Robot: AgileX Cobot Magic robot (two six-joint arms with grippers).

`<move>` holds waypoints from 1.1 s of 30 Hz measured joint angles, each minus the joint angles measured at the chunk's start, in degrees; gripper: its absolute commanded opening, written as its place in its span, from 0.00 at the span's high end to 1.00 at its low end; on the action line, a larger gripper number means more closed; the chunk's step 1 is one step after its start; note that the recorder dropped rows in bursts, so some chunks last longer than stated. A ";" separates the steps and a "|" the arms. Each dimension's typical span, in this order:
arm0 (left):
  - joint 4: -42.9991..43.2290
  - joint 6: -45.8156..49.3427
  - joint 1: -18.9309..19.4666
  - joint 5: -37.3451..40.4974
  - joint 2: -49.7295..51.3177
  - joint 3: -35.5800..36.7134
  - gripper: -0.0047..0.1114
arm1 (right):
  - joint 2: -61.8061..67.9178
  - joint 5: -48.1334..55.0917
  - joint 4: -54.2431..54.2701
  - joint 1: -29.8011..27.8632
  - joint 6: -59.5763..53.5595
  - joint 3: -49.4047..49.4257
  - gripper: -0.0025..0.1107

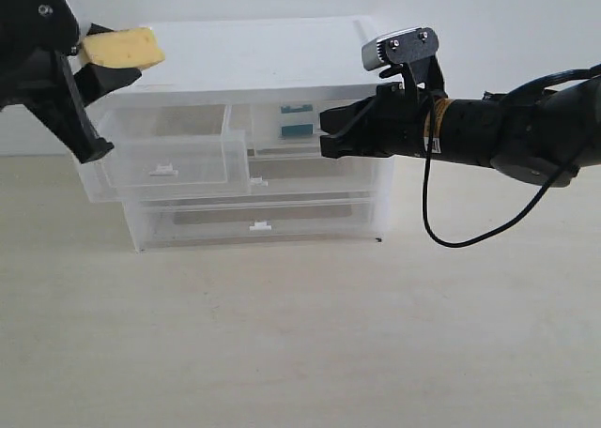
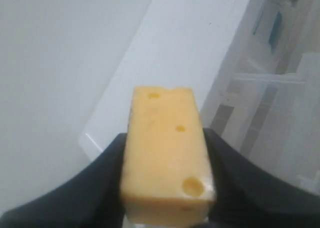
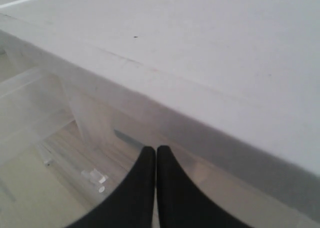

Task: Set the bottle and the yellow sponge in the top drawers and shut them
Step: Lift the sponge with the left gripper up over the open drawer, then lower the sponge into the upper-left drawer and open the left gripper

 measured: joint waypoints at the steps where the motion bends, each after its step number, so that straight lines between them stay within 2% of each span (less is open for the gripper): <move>1: 1.45 -8.28 1.90 -1.74 2.11 -2.09 0.93 | 0.00 0.00 0.00 0.00 0.00 0.00 0.98; 2: 3.75 -11.94 2.71 -2.94 2.63 -3.26 0.93 | 0.00 0.00 0.00 0.00 0.00 0.00 0.98; 3: 12.49 -23.24 4.80 -6.20 3.31 -6.01 0.93 | 0.00 0.00 0.00 0.00 0.00 0.00 0.98; 4: 17.15 -30.49 5.69 -8.40 3.46 -7.50 0.93 | 0.00 0.00 0.00 0.00 0.00 0.00 0.98; 5: 25.57 -43.70 8.47 -18.18 4.74 -12.48 0.93 | 0.00 0.00 0.00 0.00 0.00 0.00 0.98; 6: 27.53 -47.74 10.15 -24.60 5.68 -15.27 0.93 | 0.00 0.00 0.00 0.00 0.00 0.00 0.98; 7: 29.50 -51.73 13.38 -35.59 7.80 -19.90 0.93 | 0.00 0.11 0.09 0.00 0.00 0.00 0.98; 8: 30.62 -53.24 15.86 -43.30 9.54 -23.26 0.93 | 0.00 0.11 0.09 0.00 0.00 0.00 0.98; 10: 31.52 -52.69 19.23 -48.37 11.72 -25.87 0.93 | 0.00 0.11 0.09 0.00 0.00 0.00 0.98; 13: 32.12 -51.49 21.76 -52.28 15.22 -26.25 0.93 | 0.00 0.22 0.09 0.00 0.00 0.00 0.98; 19: 32.82 -48.47 21.76 -56.83 23.65 -25.84 0.93 | 0.00 0.22 0.09 0.00 0.00 0.00 0.98; 33: 32.95 -47.29 21.76 -53.57 28.07 -22.74 0.93 | 0.00 0.22 0.22 0.00 -0.11 0.00 0.98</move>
